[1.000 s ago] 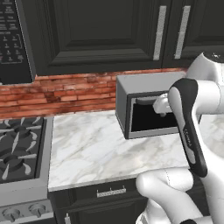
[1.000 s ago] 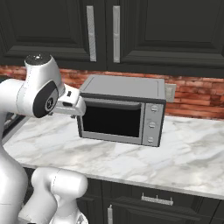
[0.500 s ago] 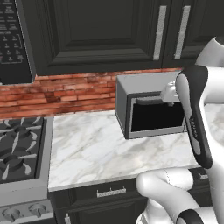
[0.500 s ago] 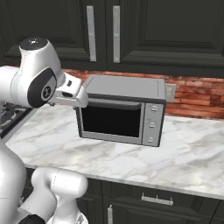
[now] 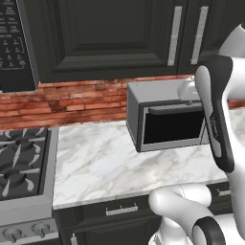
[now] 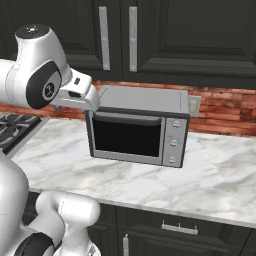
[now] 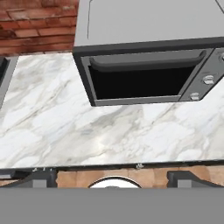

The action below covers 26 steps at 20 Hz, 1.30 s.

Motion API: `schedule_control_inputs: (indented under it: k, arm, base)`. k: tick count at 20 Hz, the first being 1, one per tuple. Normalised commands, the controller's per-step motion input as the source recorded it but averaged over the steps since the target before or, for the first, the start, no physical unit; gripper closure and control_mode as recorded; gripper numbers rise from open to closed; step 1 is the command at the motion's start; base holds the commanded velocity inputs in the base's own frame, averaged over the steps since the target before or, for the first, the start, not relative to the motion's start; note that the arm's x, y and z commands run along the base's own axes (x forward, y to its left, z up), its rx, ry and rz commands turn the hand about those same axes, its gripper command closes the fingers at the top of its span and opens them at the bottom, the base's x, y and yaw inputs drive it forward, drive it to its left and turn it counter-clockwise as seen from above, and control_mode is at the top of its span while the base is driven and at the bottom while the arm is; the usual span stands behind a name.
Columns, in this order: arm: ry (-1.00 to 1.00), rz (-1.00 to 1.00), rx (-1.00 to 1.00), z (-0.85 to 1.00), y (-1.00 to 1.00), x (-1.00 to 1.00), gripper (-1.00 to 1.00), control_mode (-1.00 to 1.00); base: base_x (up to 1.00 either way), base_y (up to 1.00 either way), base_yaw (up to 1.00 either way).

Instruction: Move the bowls from the cabinet to the plates on the dining table.

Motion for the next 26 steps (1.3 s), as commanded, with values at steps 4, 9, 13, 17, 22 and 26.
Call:
schedule_control_inputs:
  k: [4, 9, 13, 17, 22, 26]
  arm:
    - [-0.06, 0.00, 0.00, 0.20, 0.00, 0.24, -1.00, -1.00]
    - [-0.12, 0.00, 0.00, 0.13, 0.00, 0.31, -1.00, -1.00]
    - [-0.10, 0.00, 0.00, 0.21, 0.00, 0.07, -1.00, -1.00]
    - [-0.11, 0.00, 0.00, 0.29, 0.00, 0.00, -1.00, -1.00]
    - [-0.12, 0.00, 0.00, 0.34, 0.00, 0.00, -1.00, -1.00]
    - [-0.02, 0.00, -0.02, 0.32, 0.00, 0.00, -1.00, -1.00]
  base:
    - [0.00, 0.00, 0.00]
    - [0.00, 0.00, 0.00]
    - [0.00, 0.00, 0.00]
    - [0.00, 0.00, 0.00]
    - [0.00, 0.00, 0.00]
    - [0.00, 0.00, 0.00]
